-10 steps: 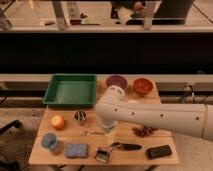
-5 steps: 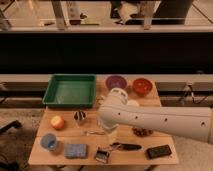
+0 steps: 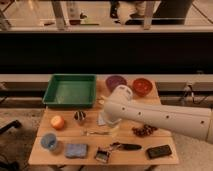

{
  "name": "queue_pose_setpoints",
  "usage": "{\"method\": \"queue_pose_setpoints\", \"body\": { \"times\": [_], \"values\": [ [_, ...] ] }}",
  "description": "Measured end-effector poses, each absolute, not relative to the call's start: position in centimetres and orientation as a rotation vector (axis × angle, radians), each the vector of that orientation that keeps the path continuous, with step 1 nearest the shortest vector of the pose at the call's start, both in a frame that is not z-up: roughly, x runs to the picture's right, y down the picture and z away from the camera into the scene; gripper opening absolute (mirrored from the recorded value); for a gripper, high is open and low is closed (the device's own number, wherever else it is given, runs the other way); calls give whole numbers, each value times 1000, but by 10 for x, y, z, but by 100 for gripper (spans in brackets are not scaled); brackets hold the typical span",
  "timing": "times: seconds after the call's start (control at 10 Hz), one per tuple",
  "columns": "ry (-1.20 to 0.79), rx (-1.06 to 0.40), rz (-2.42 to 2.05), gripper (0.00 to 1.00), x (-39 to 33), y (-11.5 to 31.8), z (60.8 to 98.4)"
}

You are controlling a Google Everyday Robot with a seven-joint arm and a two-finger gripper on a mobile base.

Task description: Place towel in tray

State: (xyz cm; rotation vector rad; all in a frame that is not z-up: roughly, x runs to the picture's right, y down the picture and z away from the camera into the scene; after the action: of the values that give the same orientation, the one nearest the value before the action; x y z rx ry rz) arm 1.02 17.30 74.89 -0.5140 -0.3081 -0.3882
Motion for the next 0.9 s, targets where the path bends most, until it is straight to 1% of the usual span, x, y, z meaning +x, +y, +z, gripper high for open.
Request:
{"method": "queue_pose_setpoints", "body": {
  "times": [0.4,0.9],
  "values": [
    [-342,-518,-385,80,12,166,777],
    [-364,-511,-381,80,8,163,799]
  ]
}}
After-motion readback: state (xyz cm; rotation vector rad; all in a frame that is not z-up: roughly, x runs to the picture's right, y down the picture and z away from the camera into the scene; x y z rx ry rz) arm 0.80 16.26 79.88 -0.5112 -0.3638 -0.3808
